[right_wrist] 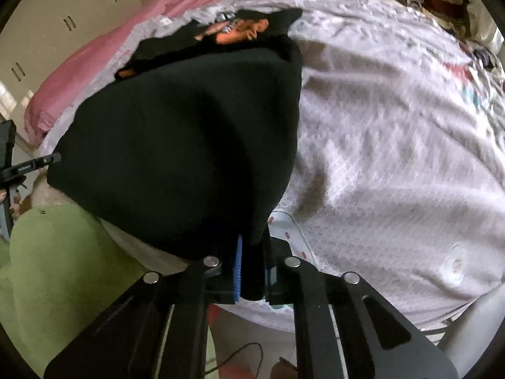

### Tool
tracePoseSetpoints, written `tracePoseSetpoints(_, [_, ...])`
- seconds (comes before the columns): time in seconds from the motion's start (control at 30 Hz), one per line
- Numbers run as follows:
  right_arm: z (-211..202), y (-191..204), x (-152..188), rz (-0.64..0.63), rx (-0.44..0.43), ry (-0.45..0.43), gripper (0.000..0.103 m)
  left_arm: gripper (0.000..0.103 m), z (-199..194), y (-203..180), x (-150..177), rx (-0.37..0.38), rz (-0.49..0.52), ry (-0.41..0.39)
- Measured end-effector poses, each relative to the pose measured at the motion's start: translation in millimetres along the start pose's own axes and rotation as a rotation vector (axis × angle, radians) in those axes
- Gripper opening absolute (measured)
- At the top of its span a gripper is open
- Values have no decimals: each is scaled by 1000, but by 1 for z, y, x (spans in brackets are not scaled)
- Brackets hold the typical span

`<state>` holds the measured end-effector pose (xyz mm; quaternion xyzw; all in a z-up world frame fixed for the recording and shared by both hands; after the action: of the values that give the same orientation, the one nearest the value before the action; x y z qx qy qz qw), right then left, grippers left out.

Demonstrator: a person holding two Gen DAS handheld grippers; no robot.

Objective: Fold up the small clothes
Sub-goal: 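Lift the hem with both tools and fold it toward the collar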

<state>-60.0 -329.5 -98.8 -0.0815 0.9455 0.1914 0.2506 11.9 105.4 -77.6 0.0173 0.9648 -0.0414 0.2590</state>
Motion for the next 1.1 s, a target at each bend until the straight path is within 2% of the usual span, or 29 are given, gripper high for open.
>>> tracePoseSetpoints(0.33, [-65, 25, -41, -82, -79, -230, 7, 2, -44, -1, -35, 39, -38, -117])
tracePoseSetpoints(0.63, [-104, 23, -83, -50, -94, -425, 7, 2, -73, 0, -81, 60, -81, -221])
tracePoseSetpoints(1.1, [-116, 14, -128, 0, -70, -541, 7, 2, -81, -6, -136, 36, -107, -297])
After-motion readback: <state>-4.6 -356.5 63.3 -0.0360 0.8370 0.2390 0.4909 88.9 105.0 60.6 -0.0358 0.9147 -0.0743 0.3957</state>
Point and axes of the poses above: each gripper's, at about its wrist camera, not at the fingertips, and z roughly the way its jaws point, y to its left, x to its underside, the point moved 4 cm from there along z, roughly the way its jaws point, and after that the axes turned 8 degrees about -x, right-handed, at the moved point
